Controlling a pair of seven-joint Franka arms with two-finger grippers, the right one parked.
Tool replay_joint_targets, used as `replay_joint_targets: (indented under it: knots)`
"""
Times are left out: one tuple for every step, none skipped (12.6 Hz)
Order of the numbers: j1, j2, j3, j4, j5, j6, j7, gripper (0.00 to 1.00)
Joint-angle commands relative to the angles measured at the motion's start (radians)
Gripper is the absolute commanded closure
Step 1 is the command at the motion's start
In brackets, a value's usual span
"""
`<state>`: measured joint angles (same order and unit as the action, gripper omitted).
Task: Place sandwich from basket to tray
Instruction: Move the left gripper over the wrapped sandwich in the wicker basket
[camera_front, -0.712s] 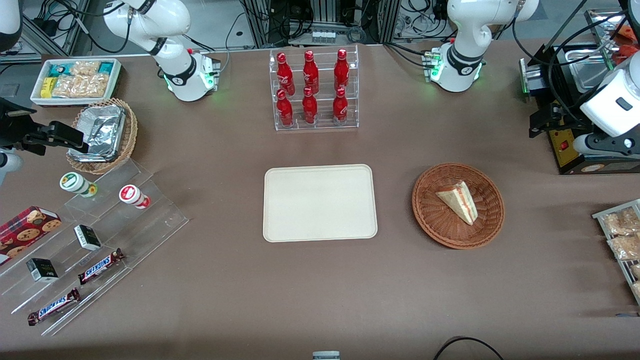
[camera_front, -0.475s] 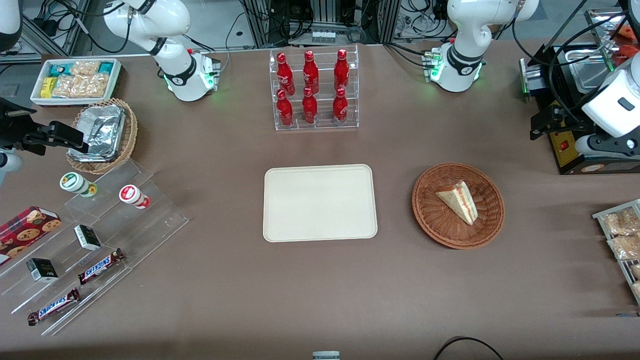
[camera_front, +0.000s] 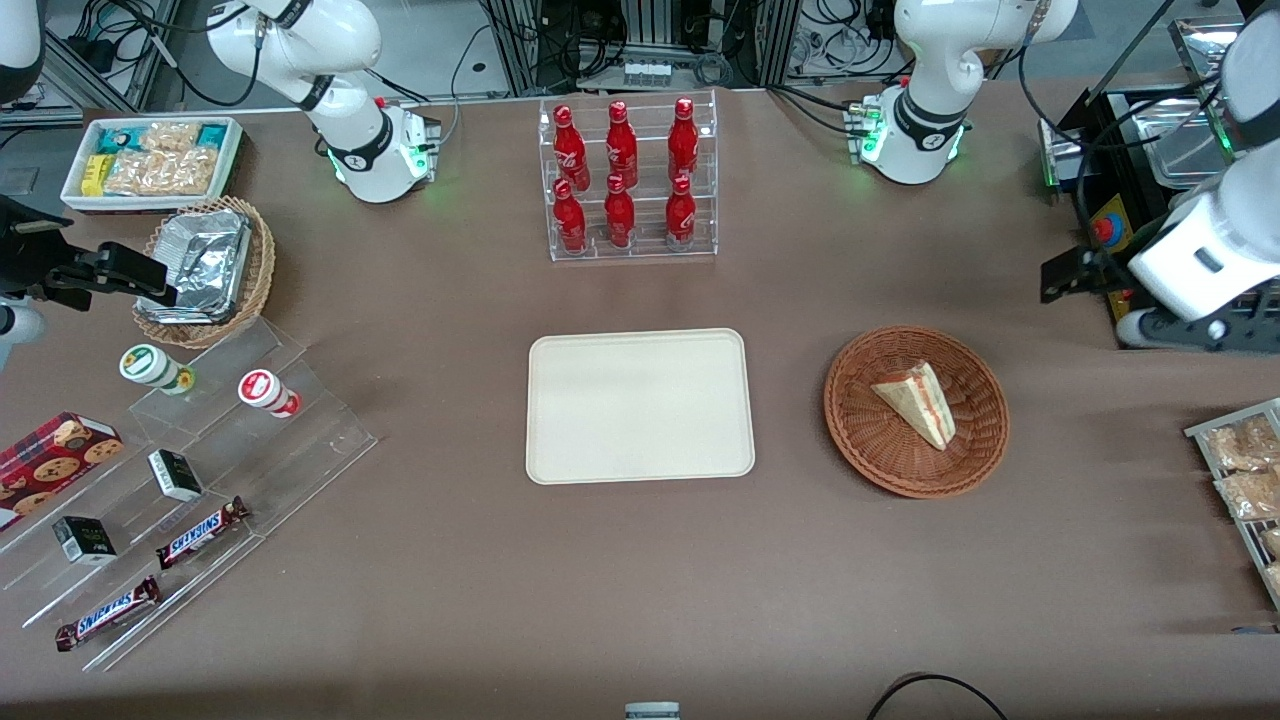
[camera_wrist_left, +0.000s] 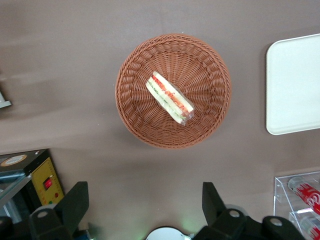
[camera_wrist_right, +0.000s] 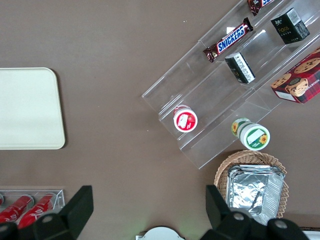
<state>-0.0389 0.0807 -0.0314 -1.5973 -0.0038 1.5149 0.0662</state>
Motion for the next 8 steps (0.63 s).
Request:
replay_joint_targets:
  knots:
    - [-0.009,-0.024,0.004,-0.124,0.001,0.092,-0.002,0.00]
    - [-0.009,-0.022,0.004,-0.151,0.001,0.117,-0.002,0.00]
    - [-0.009,-0.022,0.004,-0.188,0.001,0.158,-0.003,0.00]
    - [-0.010,-0.025,0.002,-0.229,0.001,0.201,-0.006,0.00]
    - [-0.013,-0.030,-0.001,-0.274,0.001,0.250,-0.029,0.00]
    - [-0.024,-0.035,-0.002,-0.320,0.002,0.301,-0.067,0.00]
    - [-0.027,-0.039,-0.004,-0.355,0.002,0.347,-0.110,0.00]
    - [-0.045,-0.041,-0.004,-0.386,0.002,0.385,-0.149,0.00]
